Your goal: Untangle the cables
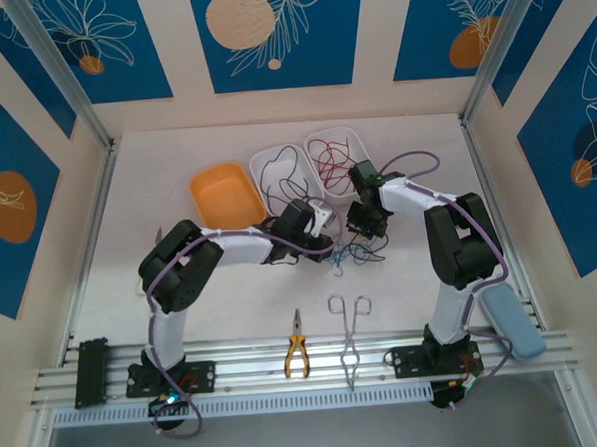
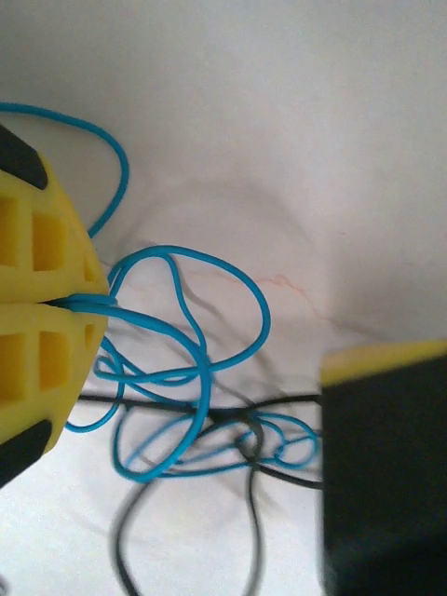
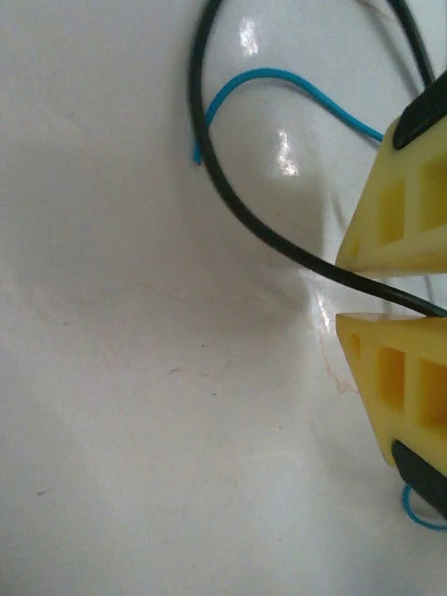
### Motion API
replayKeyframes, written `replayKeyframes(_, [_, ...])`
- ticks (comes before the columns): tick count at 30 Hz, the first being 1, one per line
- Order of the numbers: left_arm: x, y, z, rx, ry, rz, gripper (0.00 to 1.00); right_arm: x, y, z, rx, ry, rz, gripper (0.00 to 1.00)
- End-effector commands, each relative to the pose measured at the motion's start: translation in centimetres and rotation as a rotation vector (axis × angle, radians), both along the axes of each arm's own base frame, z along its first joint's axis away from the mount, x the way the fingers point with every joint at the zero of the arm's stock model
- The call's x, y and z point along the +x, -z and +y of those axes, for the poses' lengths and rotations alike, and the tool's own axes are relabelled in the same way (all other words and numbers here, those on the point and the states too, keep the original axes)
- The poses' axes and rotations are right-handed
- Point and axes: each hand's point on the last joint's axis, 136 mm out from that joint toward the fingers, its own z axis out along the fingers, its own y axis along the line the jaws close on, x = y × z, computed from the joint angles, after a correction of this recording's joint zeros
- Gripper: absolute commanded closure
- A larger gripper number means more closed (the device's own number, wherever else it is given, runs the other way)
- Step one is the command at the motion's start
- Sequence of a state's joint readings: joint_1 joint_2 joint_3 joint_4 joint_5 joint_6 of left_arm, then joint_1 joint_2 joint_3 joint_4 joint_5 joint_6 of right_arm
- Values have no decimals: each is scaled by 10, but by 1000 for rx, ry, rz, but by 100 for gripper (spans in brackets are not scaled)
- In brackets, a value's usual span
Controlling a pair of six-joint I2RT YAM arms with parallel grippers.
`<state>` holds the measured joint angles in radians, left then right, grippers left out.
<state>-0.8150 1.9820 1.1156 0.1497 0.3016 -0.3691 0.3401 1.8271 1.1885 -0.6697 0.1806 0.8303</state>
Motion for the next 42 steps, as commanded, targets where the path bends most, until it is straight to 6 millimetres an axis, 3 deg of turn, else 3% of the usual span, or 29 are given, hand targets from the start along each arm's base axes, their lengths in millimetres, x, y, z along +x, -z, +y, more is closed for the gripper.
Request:
replayKeyframes(1, [-2, -21, 7, -12, -34, -44, 100, -9, -14, -8, -16, 9, -15, 88])
replayKeyframes(6, [-9, -25, 35, 42, -98, -68, 100, -20, -25, -20, -28, 17, -40, 98])
replayKeyframes(11, [-17, -24, 67, 93, -168, -79, 100, -26, -48, -22, 0, -9, -100, 98])
replayKeyframes(18, [-25, -21, 101, 143, -248, -84, 100, -29, -94, -23, 11, -46, -218, 99])
replayKeyframes(26, [-27, -37, 138, 170, -333, -142, 100, -31, -153, -22, 14, -116, -373, 99])
replayKeyframes(31, [-26, -45, 152, 166, -360, -167, 100, -26, -203, -2, 38, -215, -505, 100])
replayKeyframes(35, [-27, -54, 151, 115, -352, -181, 100, -14, -245, 23, 42, -321, -618, 100])
replayKeyframes(42, [-28, -68, 146, 40, -355, -195, 100, 31, -298, 82, 46, -489, -802, 100])
